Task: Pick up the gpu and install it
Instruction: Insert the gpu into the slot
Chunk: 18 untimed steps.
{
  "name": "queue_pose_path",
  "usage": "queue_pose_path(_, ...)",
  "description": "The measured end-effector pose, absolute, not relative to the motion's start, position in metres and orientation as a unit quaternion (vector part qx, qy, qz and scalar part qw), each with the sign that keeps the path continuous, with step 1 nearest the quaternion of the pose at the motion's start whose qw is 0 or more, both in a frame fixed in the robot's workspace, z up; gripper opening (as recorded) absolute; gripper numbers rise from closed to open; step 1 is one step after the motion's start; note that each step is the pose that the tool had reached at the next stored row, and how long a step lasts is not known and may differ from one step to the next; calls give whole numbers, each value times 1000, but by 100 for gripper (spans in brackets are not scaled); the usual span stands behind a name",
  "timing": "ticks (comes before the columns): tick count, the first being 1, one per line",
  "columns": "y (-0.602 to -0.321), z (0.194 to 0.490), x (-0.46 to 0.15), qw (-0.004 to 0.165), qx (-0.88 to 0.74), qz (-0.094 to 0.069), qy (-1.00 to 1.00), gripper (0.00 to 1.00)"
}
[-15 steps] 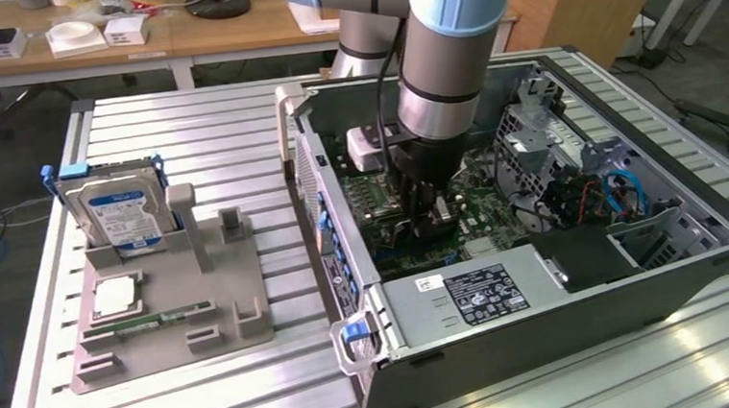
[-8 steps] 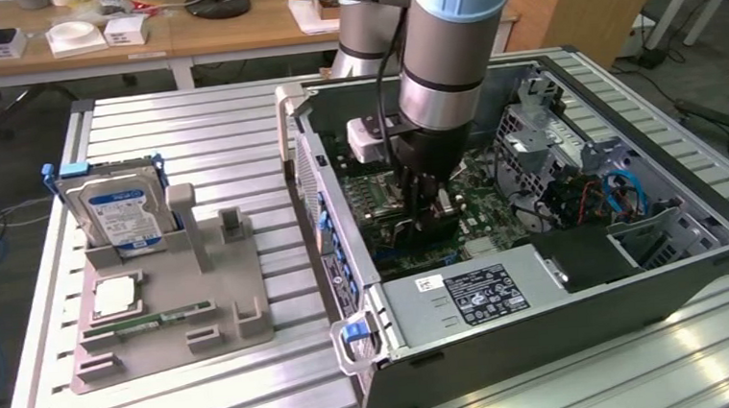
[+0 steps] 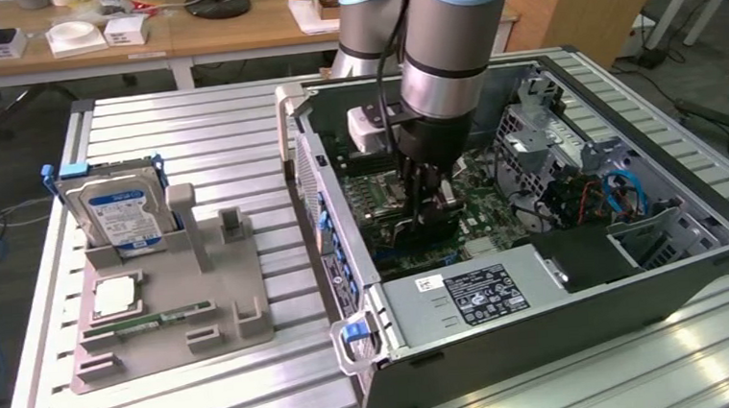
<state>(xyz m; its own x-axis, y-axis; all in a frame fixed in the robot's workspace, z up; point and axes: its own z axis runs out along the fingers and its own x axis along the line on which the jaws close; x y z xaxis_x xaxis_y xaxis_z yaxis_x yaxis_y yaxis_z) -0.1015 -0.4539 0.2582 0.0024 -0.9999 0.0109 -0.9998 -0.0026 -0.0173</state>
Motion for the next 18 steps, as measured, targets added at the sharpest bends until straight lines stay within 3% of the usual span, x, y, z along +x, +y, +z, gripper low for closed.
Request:
queue_pose_path(12,-454,271,-101,3,-708,-11,706,32)
queue_pose_path(16,-454,271,-101,3,-708,-11,706,14)
queue_pose_path(18,-454,271,-101,3,-708,-11,706,10)
